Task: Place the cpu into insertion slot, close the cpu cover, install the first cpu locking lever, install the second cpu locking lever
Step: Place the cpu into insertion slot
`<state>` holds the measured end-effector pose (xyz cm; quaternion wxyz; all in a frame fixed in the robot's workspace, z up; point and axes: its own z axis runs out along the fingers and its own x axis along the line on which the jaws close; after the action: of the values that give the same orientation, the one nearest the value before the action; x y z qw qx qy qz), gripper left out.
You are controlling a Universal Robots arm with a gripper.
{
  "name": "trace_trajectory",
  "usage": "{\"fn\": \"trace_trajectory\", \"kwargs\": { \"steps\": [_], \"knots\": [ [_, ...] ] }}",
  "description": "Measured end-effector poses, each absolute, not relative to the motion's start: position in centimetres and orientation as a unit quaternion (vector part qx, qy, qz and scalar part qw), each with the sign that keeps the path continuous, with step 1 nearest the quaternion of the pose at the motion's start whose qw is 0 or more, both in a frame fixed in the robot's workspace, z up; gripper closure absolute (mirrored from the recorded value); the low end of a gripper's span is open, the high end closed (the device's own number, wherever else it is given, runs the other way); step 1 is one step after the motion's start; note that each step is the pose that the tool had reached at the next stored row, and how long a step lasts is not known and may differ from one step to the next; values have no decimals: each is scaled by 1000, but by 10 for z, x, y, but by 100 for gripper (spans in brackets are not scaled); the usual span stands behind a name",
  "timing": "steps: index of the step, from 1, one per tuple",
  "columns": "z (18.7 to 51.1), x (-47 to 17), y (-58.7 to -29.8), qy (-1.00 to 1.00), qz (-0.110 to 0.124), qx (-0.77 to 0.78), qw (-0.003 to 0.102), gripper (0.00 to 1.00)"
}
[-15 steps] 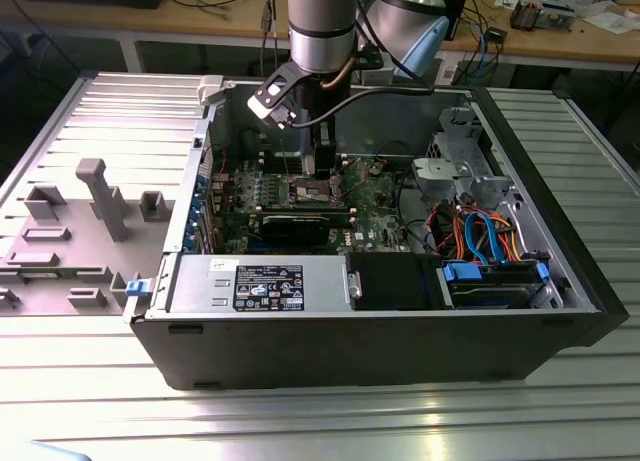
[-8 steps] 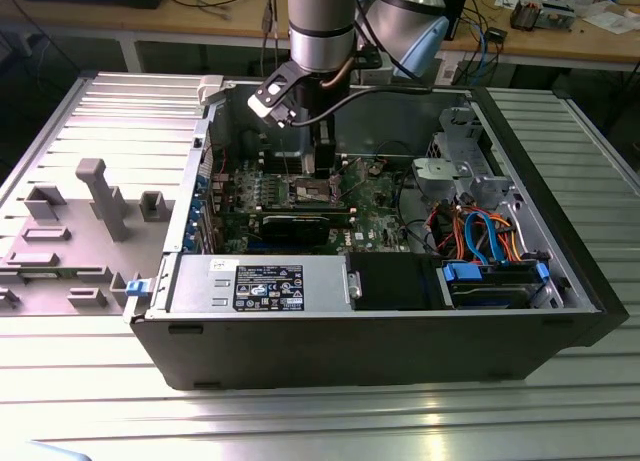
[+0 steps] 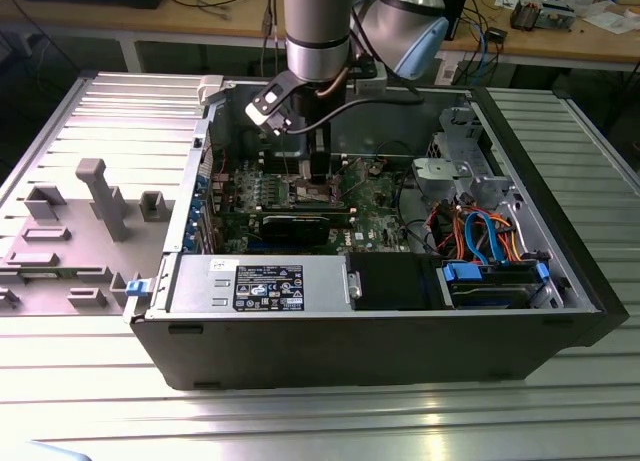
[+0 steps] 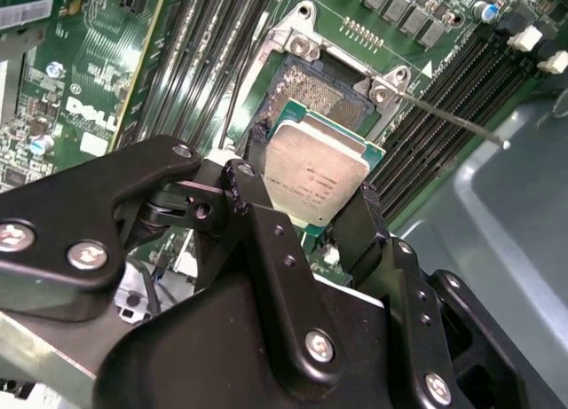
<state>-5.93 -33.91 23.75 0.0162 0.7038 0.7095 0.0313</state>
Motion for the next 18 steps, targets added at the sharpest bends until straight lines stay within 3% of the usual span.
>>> {"fn": "trace_trajectory", "kwargs": {
  "steps": [18],
  "knots": [
    [220,-61,-339,710,31,704,16,45]
  ]
}}
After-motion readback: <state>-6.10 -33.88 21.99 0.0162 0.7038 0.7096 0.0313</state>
